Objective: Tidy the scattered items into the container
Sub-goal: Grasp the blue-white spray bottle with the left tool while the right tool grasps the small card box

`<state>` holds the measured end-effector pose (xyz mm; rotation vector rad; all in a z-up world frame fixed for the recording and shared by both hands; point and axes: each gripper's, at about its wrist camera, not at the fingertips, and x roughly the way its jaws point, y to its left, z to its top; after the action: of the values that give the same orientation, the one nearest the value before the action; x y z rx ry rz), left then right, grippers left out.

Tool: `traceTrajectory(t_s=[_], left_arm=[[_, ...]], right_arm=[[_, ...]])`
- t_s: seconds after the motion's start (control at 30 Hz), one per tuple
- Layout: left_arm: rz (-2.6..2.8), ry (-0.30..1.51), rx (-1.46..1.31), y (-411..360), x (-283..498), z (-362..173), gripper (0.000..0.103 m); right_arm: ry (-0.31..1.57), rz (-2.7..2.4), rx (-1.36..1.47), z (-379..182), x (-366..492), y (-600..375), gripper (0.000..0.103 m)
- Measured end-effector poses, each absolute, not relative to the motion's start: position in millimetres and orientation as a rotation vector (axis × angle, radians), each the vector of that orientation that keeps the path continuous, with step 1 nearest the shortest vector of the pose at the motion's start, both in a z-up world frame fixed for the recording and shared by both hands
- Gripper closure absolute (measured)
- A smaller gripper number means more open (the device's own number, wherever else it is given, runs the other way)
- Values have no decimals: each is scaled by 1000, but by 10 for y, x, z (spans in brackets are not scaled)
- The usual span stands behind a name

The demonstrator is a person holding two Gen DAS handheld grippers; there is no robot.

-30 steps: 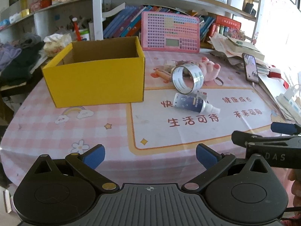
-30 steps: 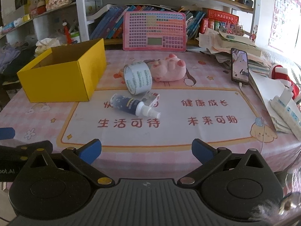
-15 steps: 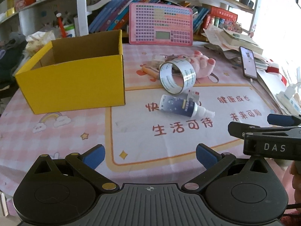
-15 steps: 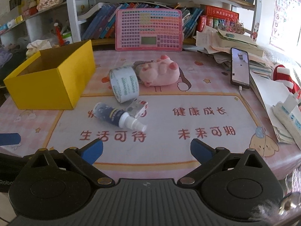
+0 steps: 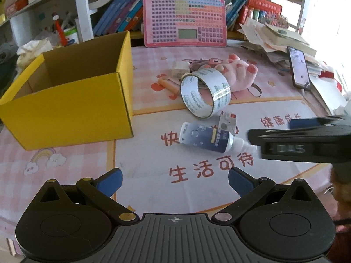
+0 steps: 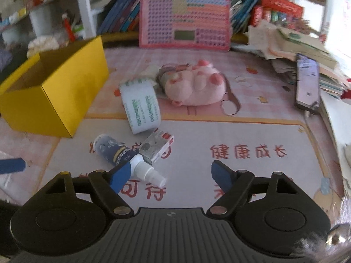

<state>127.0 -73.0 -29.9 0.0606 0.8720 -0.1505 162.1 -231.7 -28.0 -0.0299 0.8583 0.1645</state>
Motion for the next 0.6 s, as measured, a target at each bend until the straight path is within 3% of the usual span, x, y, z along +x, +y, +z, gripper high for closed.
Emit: traceTrajectory(t_s=[0.6], left_arm=[[-87, 935, 89, -851, 1576, -299, 0]], right_arm=[[985, 284, -41, -551, 2436, -2167, 38]])
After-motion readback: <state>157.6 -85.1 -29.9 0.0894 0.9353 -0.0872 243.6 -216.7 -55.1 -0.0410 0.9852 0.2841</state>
